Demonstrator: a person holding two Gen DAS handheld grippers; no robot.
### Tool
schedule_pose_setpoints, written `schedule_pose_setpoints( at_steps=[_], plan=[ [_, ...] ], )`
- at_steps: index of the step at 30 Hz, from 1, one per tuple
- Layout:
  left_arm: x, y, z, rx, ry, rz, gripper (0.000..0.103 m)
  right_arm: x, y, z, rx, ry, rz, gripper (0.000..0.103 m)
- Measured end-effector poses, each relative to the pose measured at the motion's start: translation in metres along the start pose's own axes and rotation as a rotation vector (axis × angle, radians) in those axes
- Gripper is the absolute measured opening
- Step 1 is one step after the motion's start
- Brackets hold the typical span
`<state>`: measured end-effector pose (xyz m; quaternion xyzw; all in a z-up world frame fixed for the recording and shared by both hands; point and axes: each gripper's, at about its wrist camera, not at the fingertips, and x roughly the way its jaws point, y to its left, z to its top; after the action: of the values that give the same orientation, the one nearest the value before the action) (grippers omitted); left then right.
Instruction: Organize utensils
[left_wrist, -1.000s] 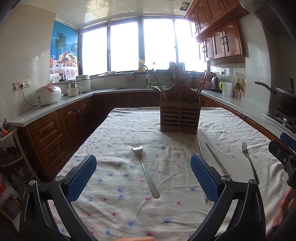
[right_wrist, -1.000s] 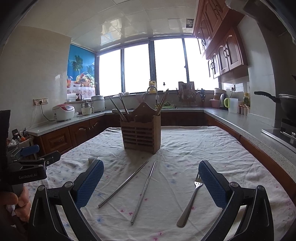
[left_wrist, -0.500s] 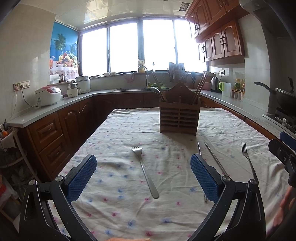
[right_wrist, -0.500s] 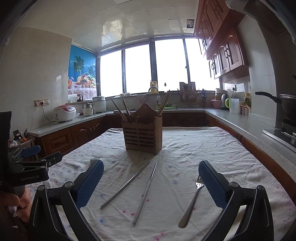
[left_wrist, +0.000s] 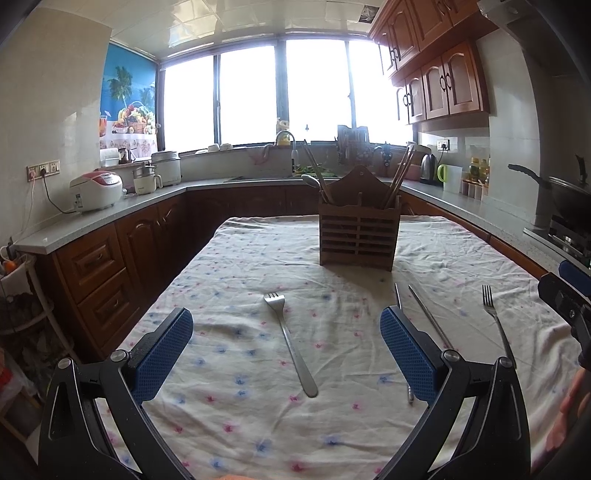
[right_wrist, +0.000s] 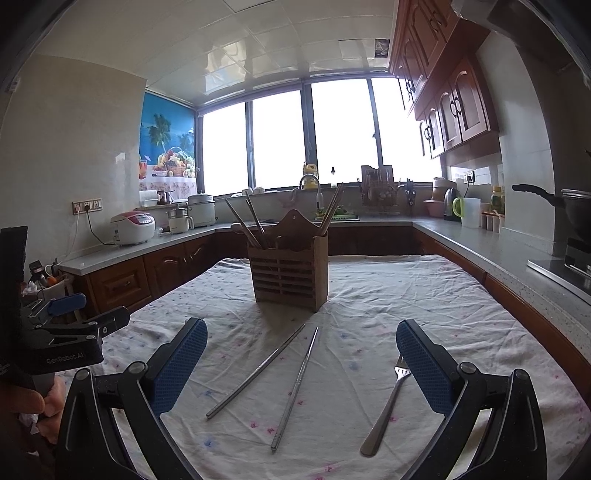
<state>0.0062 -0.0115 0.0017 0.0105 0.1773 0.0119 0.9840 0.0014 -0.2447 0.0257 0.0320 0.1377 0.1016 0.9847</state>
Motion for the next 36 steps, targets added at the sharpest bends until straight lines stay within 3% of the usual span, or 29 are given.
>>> schedule_pose_setpoints(
  at_steps=[36],
  plan=[
    [0.0045,0.0001,0.0041,-0.003,0.009,-0.012,0.103,-0.0005,0.0021,0.0098,0.006,-0.006,0.025,0.103]
  ],
)
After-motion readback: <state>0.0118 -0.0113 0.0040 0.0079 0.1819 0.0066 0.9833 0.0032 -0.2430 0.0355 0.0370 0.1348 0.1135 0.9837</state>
